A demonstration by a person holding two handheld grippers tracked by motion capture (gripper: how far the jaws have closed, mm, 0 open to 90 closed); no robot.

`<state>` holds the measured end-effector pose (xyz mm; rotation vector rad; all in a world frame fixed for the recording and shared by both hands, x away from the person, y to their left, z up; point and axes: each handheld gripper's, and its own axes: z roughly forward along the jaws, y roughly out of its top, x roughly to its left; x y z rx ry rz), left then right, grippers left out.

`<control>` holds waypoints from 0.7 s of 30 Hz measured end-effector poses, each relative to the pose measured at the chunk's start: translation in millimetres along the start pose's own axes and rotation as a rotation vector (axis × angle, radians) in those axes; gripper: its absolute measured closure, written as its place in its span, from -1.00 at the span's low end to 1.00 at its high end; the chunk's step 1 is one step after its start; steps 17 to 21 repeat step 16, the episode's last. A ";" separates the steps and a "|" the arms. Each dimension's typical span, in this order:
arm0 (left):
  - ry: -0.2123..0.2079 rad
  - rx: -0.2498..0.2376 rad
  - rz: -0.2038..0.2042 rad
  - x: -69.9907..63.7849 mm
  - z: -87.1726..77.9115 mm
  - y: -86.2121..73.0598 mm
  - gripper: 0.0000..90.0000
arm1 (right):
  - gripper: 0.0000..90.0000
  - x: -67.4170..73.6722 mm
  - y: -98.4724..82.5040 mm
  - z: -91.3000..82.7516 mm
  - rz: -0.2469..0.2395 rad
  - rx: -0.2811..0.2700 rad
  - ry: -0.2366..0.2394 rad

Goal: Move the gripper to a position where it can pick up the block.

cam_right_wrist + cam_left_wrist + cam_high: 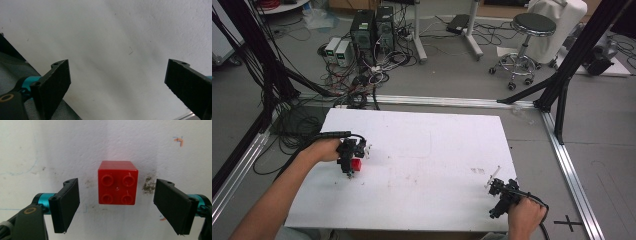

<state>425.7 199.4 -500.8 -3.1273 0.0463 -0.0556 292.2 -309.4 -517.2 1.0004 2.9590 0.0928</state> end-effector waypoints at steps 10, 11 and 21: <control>-0.003 0.001 0.013 -1.7 4.9 3.2 -0.53 | -0.87 0.2 0.3 0.2 0.004 0.003 0.000; -0.004 0.003 0.012 -1.7 4.4 3.2 -0.53 | -0.87 0.1 0.3 0.0 0.003 0.001 -0.001; -0.005 0.004 0.013 -2.6 3.3 2.5 -0.53 | -0.87 0.0 0.7 -0.3 -0.001 0.000 -0.003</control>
